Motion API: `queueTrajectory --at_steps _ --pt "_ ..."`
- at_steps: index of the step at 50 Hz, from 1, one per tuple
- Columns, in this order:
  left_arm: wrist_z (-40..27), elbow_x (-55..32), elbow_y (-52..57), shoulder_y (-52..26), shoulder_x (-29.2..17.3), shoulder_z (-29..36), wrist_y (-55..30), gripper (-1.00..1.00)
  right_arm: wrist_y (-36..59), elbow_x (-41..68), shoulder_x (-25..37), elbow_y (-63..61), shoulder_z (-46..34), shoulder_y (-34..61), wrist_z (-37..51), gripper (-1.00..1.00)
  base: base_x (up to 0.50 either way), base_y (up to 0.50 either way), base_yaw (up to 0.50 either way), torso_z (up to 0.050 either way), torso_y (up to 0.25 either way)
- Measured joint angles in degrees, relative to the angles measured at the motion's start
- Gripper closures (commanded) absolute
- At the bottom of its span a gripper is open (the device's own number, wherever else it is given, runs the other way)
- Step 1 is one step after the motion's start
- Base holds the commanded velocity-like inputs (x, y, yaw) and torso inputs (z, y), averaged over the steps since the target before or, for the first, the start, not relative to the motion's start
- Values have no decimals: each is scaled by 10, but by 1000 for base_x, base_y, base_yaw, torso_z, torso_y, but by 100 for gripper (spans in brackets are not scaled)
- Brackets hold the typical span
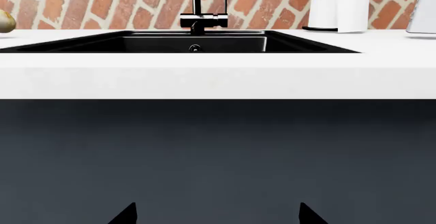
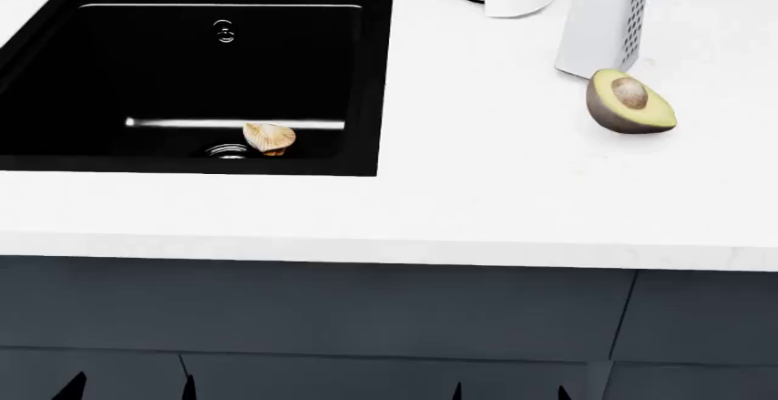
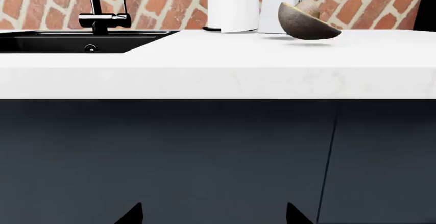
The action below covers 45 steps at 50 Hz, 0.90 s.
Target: Turn on the sink faucet.
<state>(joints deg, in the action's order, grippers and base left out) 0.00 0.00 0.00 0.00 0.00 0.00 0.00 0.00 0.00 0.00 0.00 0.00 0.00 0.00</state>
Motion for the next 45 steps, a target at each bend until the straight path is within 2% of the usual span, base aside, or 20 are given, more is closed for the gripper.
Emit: queueTrajectory --at_steps 16,38,45 --pt "-8 -40 2 2 -18 17 -10 -100 4 20 19 0 -22 3 22 -100 0 0 0 0 0" --pt "-37 -64 5 2 -39 35 -14 -100 0 40 40 5 -45 7 48 -100 49 497 0 0 0" --pt "-46 -67 5 2 -45 38 -16 -100 -2 47 43 5 -50 7 55 -100 -1 170 0 0 0"
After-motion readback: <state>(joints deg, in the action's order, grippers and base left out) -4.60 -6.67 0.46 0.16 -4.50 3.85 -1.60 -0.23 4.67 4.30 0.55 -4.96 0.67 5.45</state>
